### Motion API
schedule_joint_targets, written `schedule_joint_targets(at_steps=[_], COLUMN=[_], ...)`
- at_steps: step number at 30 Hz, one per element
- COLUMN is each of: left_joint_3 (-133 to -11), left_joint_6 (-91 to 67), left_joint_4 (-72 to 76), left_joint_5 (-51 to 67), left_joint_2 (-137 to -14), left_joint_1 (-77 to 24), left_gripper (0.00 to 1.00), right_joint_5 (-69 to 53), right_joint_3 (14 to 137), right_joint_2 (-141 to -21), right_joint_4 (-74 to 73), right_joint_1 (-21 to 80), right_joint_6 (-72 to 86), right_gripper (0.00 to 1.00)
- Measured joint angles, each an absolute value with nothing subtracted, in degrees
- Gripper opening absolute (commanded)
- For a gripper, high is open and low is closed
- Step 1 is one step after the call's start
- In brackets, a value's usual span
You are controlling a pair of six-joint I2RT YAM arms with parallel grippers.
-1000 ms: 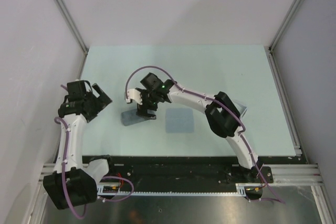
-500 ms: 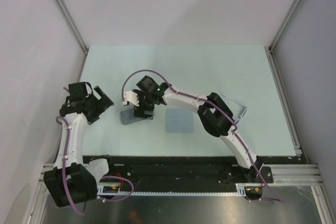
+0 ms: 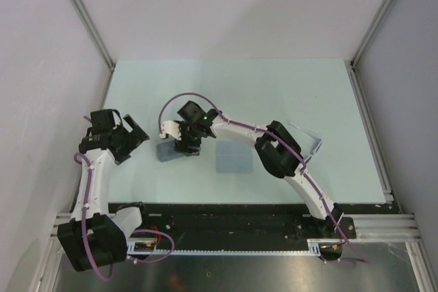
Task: Organize the sunglasses
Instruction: Pick up the sunglasses case from the center of the board.
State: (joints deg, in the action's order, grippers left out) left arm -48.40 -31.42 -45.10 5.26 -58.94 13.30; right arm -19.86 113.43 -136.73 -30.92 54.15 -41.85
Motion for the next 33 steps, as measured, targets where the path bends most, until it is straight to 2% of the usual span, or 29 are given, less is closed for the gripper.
schedule_joint_targets(at_steps=[1, 2, 4, 6, 8, 11, 17, 24, 33], left_joint_3=[-48.40, -48.40, -48.40, -48.42, -48.45, -48.71, -49.58, -51.44, -51.88], left_joint_6=[-31.38, -31.33, -31.07, -30.98, -30.92, -30.81, -29.93, -28.45, -27.40], left_joint_4=[-45.10, -45.10, -45.10, -45.10, -45.10, -45.15, -45.10, -44.93, -37.47], left_joint_5=[5.28, 5.26, 5.30, 5.39, 5.69, 6.24, 7.25, 12.56, 31.53], left_joint_2=[-58.96, -58.98, -59.00, -59.00, -59.00, -58.98, -58.43, -56.86, -49.21], left_joint_1=[13.30, 13.30, 13.30, 13.30, 13.32, 13.32, 13.32, 13.37, 13.52], left_gripper=[1.00, 1.00, 1.00, 1.00, 1.00, 1.00, 1.00, 1.00, 1.00], right_joint_5=[-19.73, -19.64, -19.11, -18.74, -18.50, -18.24, -18.22, -18.72, -20.51], right_joint_3=[113.51, 113.62, 113.82, 113.86, 113.86, 113.80, 109.25, 103.90, 102.43], right_joint_2=[-136.73, -136.73, -136.73, -136.73, -136.73, -136.66, -133.86, -126.15, -112.31], right_joint_4=[-31.24, -31.46, -31.51, -31.70, -31.77, -31.48, -28.38, -24.34, -17.82], right_joint_1=[54.15, 54.15, 54.15, 54.15, 54.15, 54.15, 53.82, 51.90, 44.77], right_joint_6=[-41.56, -41.45, -40.97, -40.14, -39.20, -37.85, -30.92, -17.93, 3.51], right_gripper=[0.52, 0.40, 0.29, 0.22, 0.12, 0.05, 0.00, 0.00, 0.04])
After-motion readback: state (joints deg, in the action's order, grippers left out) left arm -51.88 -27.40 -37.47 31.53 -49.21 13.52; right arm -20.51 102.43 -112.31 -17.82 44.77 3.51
